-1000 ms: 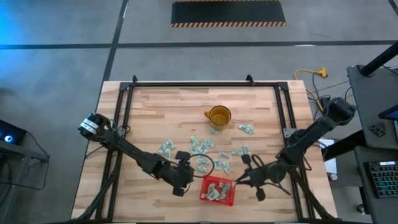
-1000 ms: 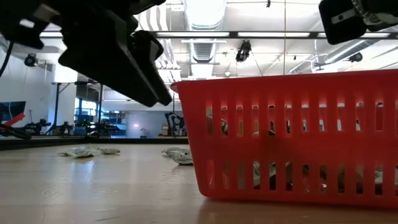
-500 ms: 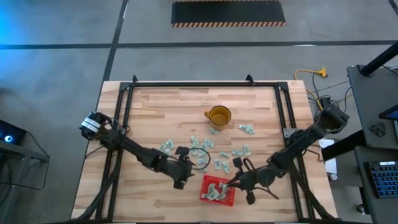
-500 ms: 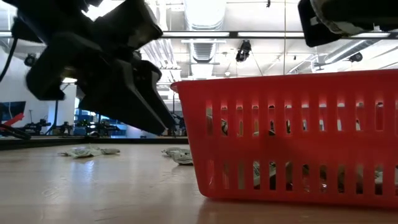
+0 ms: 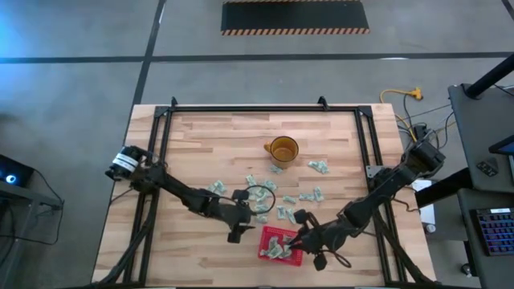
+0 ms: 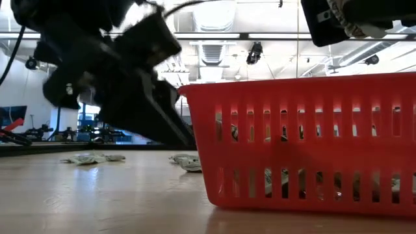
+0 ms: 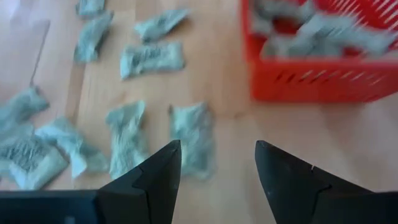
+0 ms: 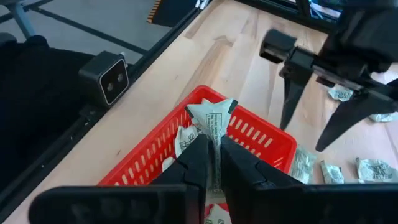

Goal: Pick and place Stevia / Truvia into bins
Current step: Put the stevia packet into the bin

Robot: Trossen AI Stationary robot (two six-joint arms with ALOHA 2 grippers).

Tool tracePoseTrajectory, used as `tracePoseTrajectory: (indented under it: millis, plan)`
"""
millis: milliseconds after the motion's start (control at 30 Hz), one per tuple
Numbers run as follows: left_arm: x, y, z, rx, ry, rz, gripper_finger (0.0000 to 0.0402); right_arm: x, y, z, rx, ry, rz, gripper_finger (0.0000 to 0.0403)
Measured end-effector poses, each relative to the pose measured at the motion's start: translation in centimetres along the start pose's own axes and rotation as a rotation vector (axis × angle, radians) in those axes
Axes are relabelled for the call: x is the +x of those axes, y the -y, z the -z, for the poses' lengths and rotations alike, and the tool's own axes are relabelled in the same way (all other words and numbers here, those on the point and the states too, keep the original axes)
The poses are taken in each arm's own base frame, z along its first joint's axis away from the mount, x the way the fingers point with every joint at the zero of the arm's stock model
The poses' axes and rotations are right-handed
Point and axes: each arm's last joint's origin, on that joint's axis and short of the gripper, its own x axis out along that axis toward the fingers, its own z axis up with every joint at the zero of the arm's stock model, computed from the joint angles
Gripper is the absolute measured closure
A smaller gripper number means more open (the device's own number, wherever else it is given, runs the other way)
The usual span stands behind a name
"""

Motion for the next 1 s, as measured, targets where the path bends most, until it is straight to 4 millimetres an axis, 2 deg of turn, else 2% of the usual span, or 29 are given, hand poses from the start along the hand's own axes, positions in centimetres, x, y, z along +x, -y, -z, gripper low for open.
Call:
tracePoseTrajectory:
  millis: [233,700,867,1000]
  plan:
    - [0.87,-0.60,0.23,-0.014,-0.020,0.014,0.0212,-0.01,0.05,0.04,0.007,-0.005,0.001,0.0344]
    - [0.90,-0.70,0.15,0.006,-0.009,0.000,0.0212,-0.01,-0.12,0.13,0.043,-0.018,-0.057,0.0245]
    - [0.89,-0.68,0.04,0.008,0.002,0.002,0.0212,-0.03,-0.35,0.19,0.053,-0.031,-0.142,0.0231]
    - [0.89,-0.68,0.03,0.010,0.002,0.002,0.0212,-0.04,-0.10,0.67,0.053,-0.098,-0.055,0.0230]
